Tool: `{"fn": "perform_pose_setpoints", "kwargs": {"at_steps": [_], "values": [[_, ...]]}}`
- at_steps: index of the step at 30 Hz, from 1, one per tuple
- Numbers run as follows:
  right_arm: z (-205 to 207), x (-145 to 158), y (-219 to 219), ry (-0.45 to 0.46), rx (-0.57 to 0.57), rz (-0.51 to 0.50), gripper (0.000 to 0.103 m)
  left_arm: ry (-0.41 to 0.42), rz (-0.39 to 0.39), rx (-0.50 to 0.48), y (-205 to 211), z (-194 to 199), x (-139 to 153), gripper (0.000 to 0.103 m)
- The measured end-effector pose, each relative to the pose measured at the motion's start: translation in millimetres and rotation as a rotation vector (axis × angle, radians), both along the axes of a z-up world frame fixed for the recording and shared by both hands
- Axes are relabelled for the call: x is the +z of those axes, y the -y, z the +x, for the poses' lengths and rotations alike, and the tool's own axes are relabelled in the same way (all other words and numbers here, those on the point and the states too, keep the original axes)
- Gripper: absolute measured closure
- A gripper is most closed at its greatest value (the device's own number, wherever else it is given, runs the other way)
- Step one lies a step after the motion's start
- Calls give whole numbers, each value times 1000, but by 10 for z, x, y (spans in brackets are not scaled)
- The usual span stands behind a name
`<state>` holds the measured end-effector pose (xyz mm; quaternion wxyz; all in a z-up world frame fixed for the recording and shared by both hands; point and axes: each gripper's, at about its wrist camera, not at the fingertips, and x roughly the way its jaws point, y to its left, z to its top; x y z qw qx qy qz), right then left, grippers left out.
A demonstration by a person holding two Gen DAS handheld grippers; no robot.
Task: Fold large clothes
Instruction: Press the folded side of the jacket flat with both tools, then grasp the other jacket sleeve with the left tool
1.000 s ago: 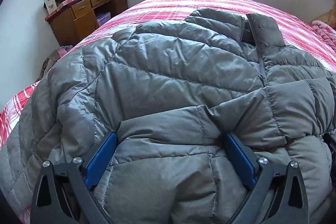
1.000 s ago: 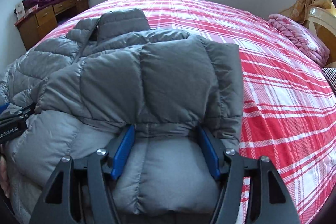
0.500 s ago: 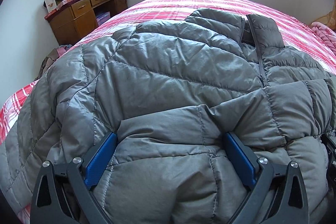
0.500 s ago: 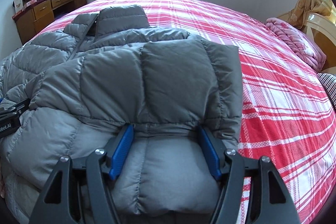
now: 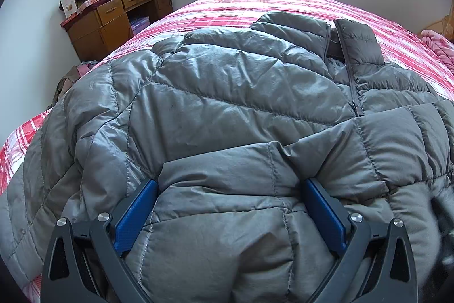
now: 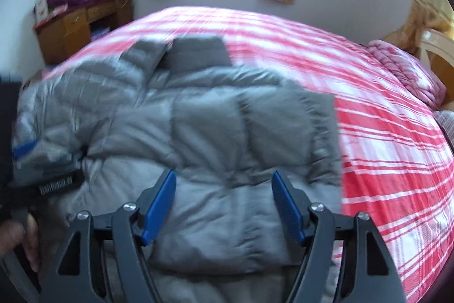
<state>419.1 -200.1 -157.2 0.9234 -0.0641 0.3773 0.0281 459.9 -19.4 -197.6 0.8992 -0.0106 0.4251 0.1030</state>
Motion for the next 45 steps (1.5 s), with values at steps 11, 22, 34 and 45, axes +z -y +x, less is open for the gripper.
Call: {"fn": "perform_pose_setpoints", "kwargs": {"at_steps": [11,22,34,45], "values": [[163,-283,-48,-70,-21,-44,25,0,5,0,-8,1,1,1],[41,-57,97,-80,-4,4,22,46,33,-106,-389,-459,642,1],[-1246,213,202,80,69,30,5,-21,-16,304,-2844,-2389,572,1],[-1563,233,-101,124,115,48,5,-26,-131,297,-2961,-2215,308,44]]}}
